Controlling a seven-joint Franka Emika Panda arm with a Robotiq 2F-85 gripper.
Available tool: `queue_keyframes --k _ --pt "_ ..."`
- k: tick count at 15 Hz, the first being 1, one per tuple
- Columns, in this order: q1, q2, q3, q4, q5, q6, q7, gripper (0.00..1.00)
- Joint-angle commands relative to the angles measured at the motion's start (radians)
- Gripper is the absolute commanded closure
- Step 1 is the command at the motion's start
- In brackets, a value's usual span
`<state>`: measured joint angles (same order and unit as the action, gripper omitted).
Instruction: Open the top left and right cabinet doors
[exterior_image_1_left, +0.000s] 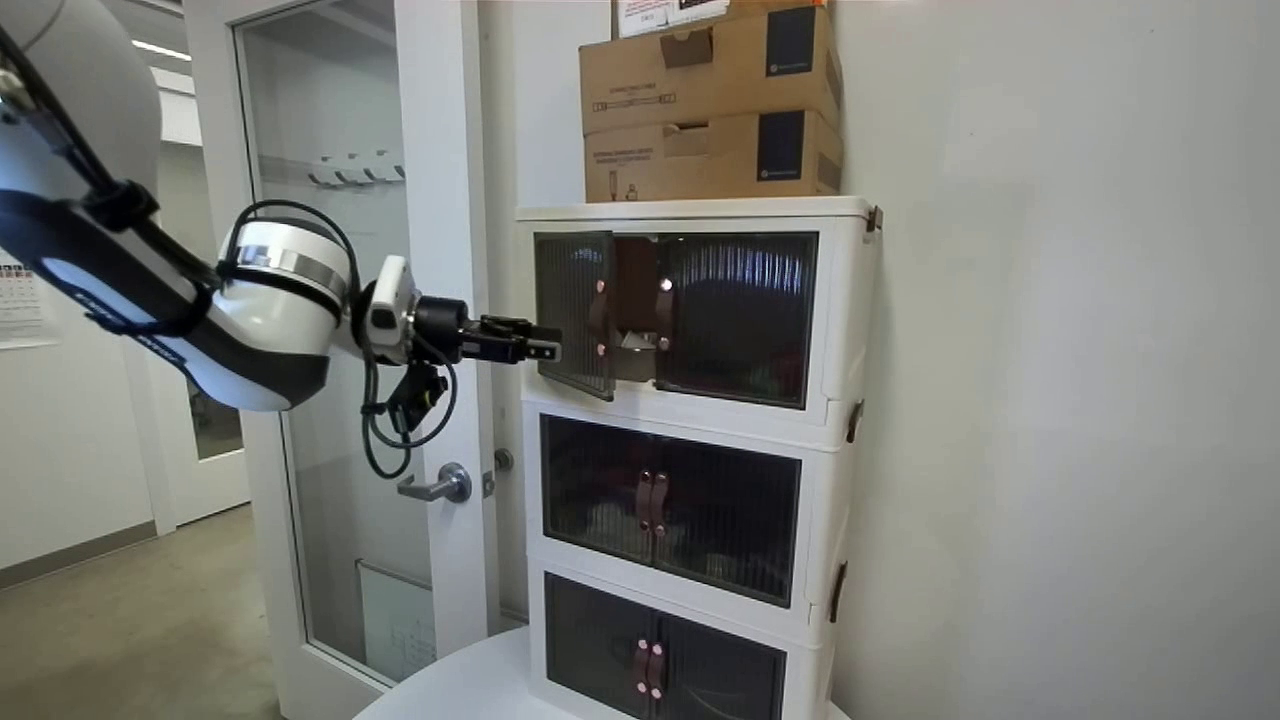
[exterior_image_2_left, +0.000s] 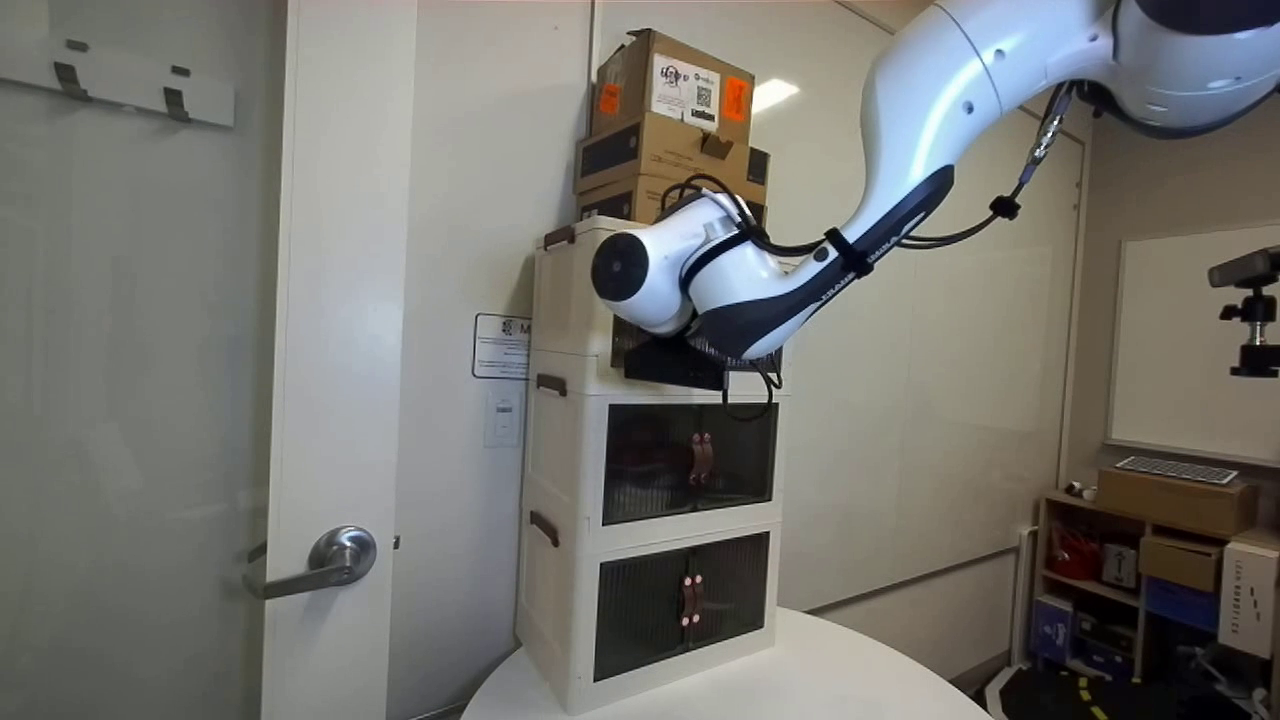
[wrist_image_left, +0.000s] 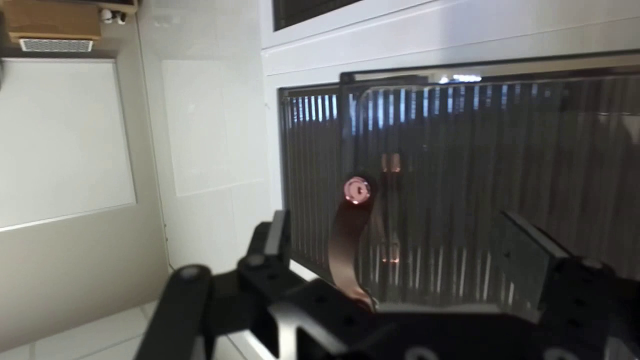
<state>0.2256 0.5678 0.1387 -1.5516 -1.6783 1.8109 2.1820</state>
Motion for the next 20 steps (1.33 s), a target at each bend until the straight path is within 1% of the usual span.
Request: queue_keyframes --k 1,4,6,9,14,15,16,17,20 --pt "-0.022 -0.072 0.018 -0.036 0.009 0.126 0.004 0.0" --pt "-0.033 -0.106 0.009 0.011 0.026 0.168 -0.01 0.0" --pt "-0.057 -0.138 0.013 0.05 0.063 0.233 -0.058 0.0" --pt "-0.073 -0.157 0.005 0.131 0.105 0.306 -0.121 0.0" --pt "-0.077 -0.158 0.004 0.252 0.237 0.369 -0.216 0.0" --pt "-0.076 -0.153 0.008 0.278 0.295 0.36 -0.255 0.0" --pt "-0.071 -0.147 0.015 0.304 0.379 0.315 -0.31 0.0" --pt "-0.055 -0.138 0.014 0.34 0.464 0.221 -0.396 0.0" --pt "-0.007 -0.104 -0.014 0.45 0.583 0.002 -0.507 0.0"
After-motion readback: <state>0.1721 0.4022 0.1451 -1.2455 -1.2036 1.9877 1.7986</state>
